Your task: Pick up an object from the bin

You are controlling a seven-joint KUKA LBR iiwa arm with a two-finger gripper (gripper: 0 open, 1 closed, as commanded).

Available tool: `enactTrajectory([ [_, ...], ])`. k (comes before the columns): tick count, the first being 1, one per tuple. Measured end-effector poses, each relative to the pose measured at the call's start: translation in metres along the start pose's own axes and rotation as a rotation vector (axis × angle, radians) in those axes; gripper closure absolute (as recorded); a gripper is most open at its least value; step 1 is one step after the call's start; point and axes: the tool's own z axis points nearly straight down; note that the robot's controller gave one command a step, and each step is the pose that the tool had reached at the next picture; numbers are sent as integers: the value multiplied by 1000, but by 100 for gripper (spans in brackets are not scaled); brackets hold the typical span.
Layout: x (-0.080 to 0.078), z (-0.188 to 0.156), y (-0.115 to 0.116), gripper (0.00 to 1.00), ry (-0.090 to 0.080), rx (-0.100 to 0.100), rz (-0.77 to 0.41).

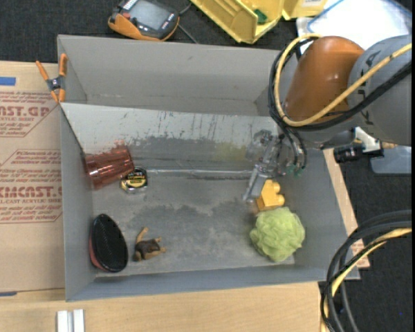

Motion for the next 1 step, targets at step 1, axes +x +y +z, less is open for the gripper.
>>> enactTrajectory([
  [1,-4,-5,3,0,-2,2,132],
])
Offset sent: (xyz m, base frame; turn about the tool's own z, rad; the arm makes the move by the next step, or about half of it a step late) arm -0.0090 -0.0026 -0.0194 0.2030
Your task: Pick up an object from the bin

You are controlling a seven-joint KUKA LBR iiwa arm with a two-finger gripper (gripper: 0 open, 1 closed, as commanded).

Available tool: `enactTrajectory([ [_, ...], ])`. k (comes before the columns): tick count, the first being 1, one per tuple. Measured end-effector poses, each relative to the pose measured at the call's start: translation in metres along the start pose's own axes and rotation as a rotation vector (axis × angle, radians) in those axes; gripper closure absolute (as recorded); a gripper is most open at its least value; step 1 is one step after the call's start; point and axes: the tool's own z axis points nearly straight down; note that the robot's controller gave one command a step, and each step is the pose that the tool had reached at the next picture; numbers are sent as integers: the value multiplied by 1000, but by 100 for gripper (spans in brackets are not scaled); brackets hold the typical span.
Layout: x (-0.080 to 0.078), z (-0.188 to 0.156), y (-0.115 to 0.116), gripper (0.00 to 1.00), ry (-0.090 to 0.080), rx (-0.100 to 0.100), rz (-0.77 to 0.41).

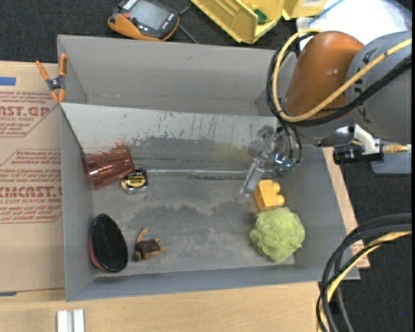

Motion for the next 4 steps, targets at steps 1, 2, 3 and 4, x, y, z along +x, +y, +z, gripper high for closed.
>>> enactTrajectory([
  [1,8,19,-8,0,0,-3,38],
  [2,17,13,-6,0,3,0,84],
  [3,27,14,-87,0,2,2,-108],
  [4,-16,41,-43,0,-5,-7,-126],
])
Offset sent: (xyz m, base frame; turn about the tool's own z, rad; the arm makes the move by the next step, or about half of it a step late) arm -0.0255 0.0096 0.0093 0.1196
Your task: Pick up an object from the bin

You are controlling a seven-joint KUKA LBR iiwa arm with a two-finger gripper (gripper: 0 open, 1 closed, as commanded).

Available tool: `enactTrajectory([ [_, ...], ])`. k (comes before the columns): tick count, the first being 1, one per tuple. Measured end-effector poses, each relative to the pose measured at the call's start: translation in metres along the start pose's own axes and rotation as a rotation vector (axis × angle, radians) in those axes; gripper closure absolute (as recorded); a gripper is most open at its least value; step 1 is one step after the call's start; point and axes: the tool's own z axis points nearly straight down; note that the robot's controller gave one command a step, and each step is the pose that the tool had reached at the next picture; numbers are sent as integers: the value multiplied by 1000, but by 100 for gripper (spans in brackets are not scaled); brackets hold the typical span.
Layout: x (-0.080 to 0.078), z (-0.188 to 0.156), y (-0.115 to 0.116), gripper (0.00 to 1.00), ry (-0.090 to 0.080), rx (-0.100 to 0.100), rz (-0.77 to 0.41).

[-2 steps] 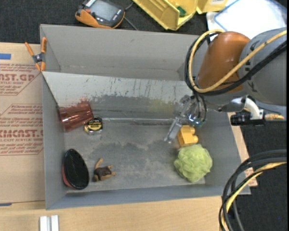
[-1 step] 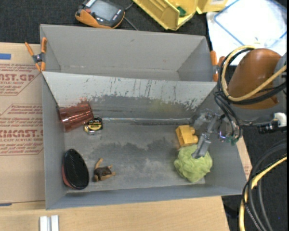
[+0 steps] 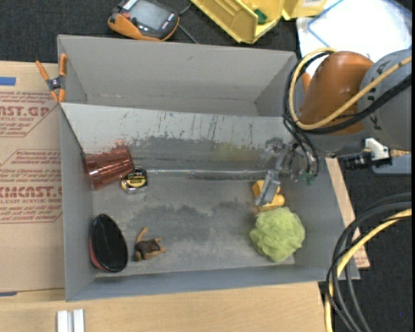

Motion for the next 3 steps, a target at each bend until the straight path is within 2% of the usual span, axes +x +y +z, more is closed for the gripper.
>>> enactTrajectory([
  [1,45,20,1,0,5,5,84],
  [2,48,61,-1,0,-1,2,-196],
  [3,55,60,-8,0,-4,1,-158],
])
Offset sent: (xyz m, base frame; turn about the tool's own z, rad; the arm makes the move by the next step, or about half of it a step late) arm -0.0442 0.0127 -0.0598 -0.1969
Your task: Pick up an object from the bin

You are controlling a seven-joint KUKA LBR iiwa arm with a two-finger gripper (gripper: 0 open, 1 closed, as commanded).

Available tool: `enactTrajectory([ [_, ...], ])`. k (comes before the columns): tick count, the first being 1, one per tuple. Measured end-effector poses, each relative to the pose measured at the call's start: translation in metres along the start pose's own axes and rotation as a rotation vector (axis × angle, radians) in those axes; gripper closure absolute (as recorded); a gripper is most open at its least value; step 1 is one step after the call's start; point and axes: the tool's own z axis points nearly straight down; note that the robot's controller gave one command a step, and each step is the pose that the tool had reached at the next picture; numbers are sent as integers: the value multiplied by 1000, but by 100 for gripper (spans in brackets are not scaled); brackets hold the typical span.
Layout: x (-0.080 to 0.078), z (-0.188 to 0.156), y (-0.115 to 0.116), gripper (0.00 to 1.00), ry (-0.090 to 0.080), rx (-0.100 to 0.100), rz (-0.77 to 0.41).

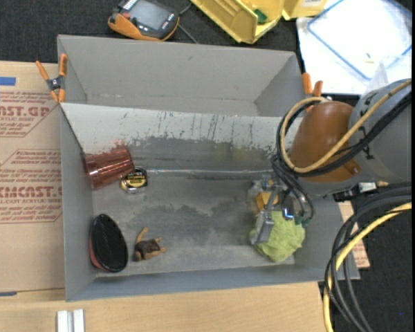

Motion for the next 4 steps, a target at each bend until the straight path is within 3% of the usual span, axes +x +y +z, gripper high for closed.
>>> enactTrajectory([
  [1,0,10,-14,0,0,1,-70],
  [2,0,-2,-23,100,3,0,81],
  [3,0,-2,-23,100,2,0,81],
  [4,-15,5,-32,100,1,-2,82],
])
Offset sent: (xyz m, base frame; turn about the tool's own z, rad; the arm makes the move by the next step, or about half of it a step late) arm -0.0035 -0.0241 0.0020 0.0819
